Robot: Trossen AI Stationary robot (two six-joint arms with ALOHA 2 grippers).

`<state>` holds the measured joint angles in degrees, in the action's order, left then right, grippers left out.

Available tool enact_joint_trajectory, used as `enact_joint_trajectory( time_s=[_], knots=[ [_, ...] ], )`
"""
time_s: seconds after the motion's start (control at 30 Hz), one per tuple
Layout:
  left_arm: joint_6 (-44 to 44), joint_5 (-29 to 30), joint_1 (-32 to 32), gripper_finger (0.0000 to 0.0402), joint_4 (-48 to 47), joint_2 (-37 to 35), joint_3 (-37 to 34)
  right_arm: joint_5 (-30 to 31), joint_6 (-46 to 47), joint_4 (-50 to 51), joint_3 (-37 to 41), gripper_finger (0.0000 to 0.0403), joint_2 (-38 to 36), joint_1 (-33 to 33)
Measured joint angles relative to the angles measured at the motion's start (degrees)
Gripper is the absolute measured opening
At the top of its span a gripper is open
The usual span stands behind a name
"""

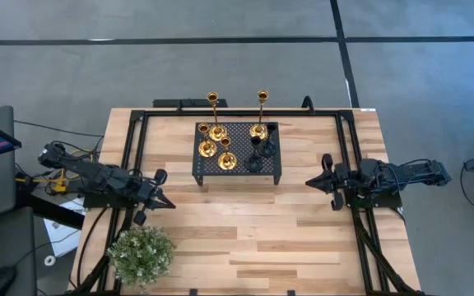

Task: Pick & Place candle stick holders
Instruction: Return to Home Position

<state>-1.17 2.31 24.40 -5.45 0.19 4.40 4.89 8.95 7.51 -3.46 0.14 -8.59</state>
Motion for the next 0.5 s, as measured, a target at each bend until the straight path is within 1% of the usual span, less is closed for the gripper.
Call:
enact_joint_trajectory(
  time_s=[0.1,0.5],
  knots=[
    [0.0,0.0,0.0,0.0008,0.0,0.4,0.0,0.0,1.5,0.0,0.0,0.0,0.0,0.0],
    [0.0,0.0,0.0,0.0008,0.4,4.1,0.0,0.0,1.6,0.0,0.0,0.0,0.0,0.0]
  ],
)
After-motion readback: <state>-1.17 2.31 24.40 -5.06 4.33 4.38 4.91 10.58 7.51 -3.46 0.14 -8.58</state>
